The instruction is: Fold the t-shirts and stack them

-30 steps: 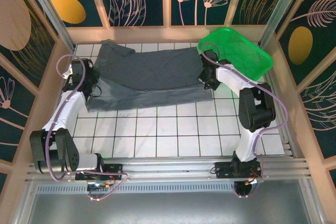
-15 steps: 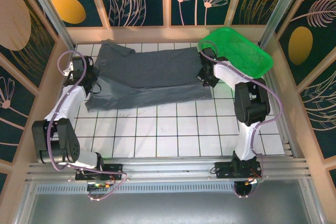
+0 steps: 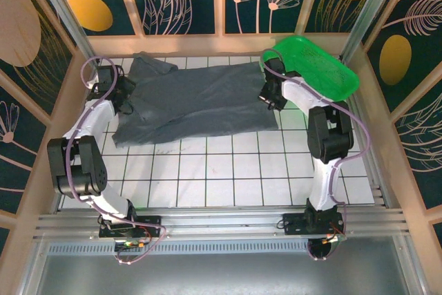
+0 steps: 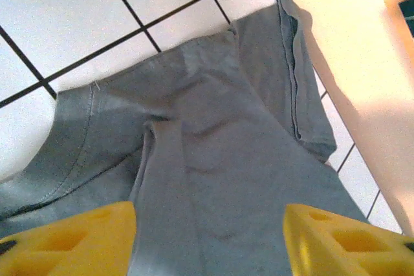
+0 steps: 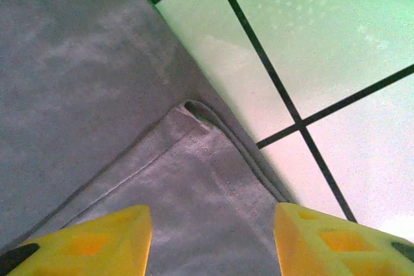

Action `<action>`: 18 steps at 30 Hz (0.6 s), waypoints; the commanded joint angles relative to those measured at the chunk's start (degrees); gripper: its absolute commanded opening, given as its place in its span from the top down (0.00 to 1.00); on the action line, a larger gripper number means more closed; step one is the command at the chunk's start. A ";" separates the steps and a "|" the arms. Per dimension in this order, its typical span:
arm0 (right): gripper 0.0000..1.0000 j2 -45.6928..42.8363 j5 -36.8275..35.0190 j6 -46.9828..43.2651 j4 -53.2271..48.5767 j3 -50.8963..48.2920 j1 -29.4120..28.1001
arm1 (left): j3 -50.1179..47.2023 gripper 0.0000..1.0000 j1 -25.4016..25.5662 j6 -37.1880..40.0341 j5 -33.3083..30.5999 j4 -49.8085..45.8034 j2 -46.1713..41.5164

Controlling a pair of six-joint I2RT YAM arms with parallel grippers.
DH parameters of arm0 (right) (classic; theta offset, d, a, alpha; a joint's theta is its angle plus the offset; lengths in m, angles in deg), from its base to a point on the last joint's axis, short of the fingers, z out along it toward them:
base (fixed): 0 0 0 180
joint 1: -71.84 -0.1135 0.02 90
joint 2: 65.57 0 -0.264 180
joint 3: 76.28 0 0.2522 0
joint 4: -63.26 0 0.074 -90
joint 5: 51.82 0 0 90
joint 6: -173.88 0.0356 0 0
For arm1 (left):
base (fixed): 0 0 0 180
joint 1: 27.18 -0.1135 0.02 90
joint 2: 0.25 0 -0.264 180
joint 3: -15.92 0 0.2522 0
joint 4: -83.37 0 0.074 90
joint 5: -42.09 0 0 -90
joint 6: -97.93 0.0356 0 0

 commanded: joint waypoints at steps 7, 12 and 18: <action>0.56 -17.78 2.89 -0.80 7.04 -19.07 -1.53 | -18.64 0.58 -0.47 -0.57 7.90 -0.62 -12.60; 0.68 -14.26 5.01 -0.78 11.03 -19.54 -3.99 | -19.82 0.74 -1.27 -0.69 8.49 -0.44 -8.59; 0.73 -3.33 4.30 -2.73 9.54 -12.50 -4.65 | -16.11 0.81 -2.43 -0.66 10.43 1.96 2.14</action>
